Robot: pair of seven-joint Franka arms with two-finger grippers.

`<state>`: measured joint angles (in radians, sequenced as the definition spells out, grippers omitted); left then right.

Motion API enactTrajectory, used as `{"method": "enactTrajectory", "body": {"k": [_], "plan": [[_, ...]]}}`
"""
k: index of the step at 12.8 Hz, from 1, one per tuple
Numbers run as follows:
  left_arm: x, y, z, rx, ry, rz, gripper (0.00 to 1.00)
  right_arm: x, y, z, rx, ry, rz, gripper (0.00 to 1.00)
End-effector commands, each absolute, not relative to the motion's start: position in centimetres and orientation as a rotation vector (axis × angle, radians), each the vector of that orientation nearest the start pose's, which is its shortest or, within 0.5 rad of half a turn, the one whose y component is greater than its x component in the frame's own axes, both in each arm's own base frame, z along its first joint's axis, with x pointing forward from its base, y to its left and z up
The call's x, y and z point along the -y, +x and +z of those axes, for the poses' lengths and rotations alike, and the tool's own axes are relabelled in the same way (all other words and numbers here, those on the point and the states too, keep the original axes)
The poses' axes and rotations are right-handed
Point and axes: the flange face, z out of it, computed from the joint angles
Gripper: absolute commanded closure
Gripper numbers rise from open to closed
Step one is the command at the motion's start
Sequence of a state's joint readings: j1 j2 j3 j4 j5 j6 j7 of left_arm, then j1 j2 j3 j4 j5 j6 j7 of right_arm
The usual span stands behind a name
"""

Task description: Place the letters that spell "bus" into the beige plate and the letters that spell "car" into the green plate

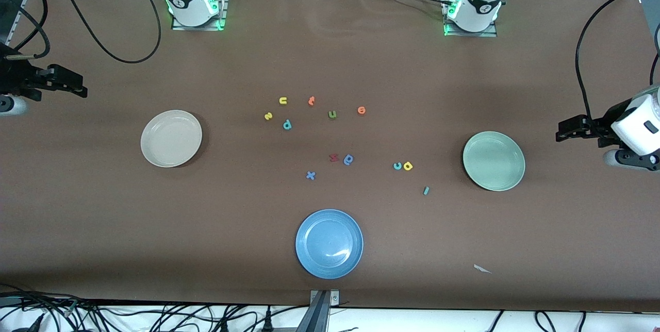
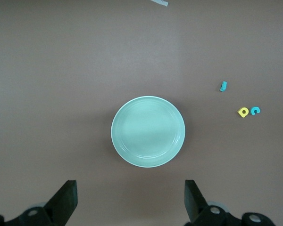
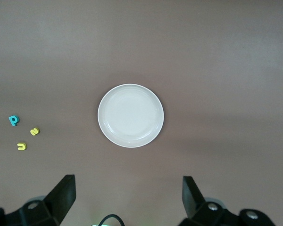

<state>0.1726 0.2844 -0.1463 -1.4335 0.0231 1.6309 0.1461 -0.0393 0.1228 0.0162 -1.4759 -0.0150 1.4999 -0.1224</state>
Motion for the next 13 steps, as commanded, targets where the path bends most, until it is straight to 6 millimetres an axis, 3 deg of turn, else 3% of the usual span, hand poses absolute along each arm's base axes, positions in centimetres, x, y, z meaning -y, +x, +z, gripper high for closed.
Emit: {"method": "enactTrajectory", "body": {"k": [1, 13], "plan": [[-2.95, 63.69, 52.68, -0.205, -3.136, 0.142, 0.0, 1.56, 58.5, 59.83, 0.146, -3.129, 0.166, 0.0], [-2.5, 63.99, 51.99, -0.203, -3.137, 0.154, 0.0, 1.56, 58.5, 59.83, 0.146, -3.129, 0.166, 0.0]]}}
